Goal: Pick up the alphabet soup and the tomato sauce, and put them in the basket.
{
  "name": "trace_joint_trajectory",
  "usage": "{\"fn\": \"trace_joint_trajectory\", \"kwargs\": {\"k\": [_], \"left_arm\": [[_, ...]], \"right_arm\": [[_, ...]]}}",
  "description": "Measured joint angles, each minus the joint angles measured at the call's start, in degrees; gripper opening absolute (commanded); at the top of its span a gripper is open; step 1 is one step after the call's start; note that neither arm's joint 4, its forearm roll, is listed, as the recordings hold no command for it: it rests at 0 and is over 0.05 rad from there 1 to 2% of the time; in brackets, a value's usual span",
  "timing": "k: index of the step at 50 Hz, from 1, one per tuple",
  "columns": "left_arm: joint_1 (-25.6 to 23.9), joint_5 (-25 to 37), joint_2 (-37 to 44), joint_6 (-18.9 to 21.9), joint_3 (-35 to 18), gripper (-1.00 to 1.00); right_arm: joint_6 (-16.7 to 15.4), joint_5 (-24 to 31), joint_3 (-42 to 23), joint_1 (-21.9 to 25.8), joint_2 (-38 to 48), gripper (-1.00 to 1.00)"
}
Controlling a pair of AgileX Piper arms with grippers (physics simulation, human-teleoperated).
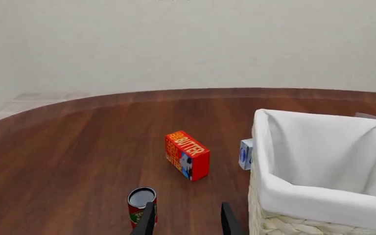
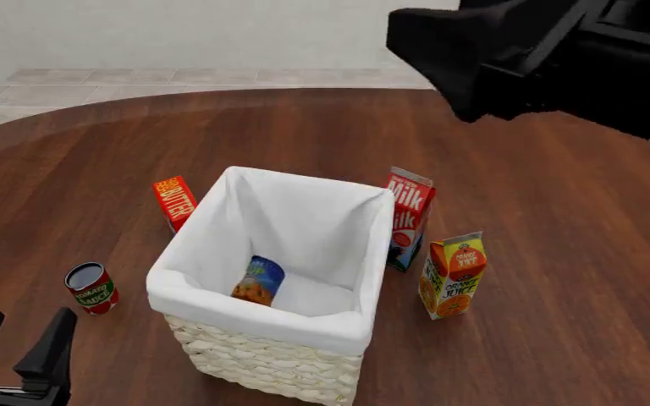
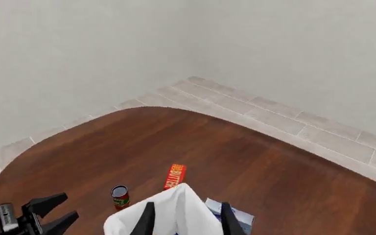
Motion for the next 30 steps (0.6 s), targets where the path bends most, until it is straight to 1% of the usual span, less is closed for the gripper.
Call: {"fn": "trace_joint_trajectory", "kwargs": {"k": [8, 17, 21, 30], "left_arm": [[-0.09, -0.2, -0.1, 1.55, -0.79, 1.0], [0.44, 1.58, 0.08, 3.6, -4.51, 1.0], [0.71, 2.52, 1.03, 4.52, -7.22, 1.0], [0.57, 4.62, 4.44, 6.61, -15.16, 1.0]], "right_arm": [[4.6, -4.41, 3.72, -2.37, -4.66, 1.0], [7.94, -8.29, 6.86, -2.94, -6.7, 1.0], [9.08, -9.76, 7.99, -3.14, -7.46, 1.0], [11.42, -12.66, 10.27, -3.97, -9.34, 1.0]]}}
